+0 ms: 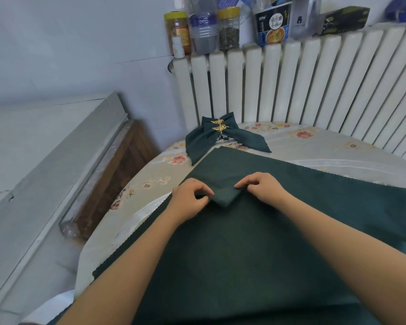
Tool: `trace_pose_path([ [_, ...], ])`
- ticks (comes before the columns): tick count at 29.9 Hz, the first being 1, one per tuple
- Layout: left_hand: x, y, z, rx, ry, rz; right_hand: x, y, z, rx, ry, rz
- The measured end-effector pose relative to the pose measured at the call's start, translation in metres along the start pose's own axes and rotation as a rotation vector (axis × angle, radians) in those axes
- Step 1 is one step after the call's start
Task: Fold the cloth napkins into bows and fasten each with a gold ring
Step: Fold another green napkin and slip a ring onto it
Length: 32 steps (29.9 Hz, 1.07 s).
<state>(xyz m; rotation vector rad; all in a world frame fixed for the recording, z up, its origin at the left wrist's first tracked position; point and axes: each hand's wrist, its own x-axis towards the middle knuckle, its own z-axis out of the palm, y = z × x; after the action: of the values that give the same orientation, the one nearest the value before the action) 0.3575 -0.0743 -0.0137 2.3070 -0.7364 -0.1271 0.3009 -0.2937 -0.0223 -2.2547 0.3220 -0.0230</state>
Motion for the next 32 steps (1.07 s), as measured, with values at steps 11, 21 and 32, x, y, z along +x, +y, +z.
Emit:
trace_pose_path([
  [11, -0.008, -0.007, 0.011, 0.177, -0.049, -0.037, -0.004, -0.014, 0.026, -0.481, -0.013, -0.184],
  [21, 0.01, 0.003, 0.019, 0.216, 0.021, -0.178, 0.007, -0.023, 0.03, -0.585, 0.027, -0.155],
  [32, 0.001, 0.004, 0.011, 0.253, -0.078, -0.05, -0.005, -0.029, 0.028, -0.582, 0.069, -0.272],
])
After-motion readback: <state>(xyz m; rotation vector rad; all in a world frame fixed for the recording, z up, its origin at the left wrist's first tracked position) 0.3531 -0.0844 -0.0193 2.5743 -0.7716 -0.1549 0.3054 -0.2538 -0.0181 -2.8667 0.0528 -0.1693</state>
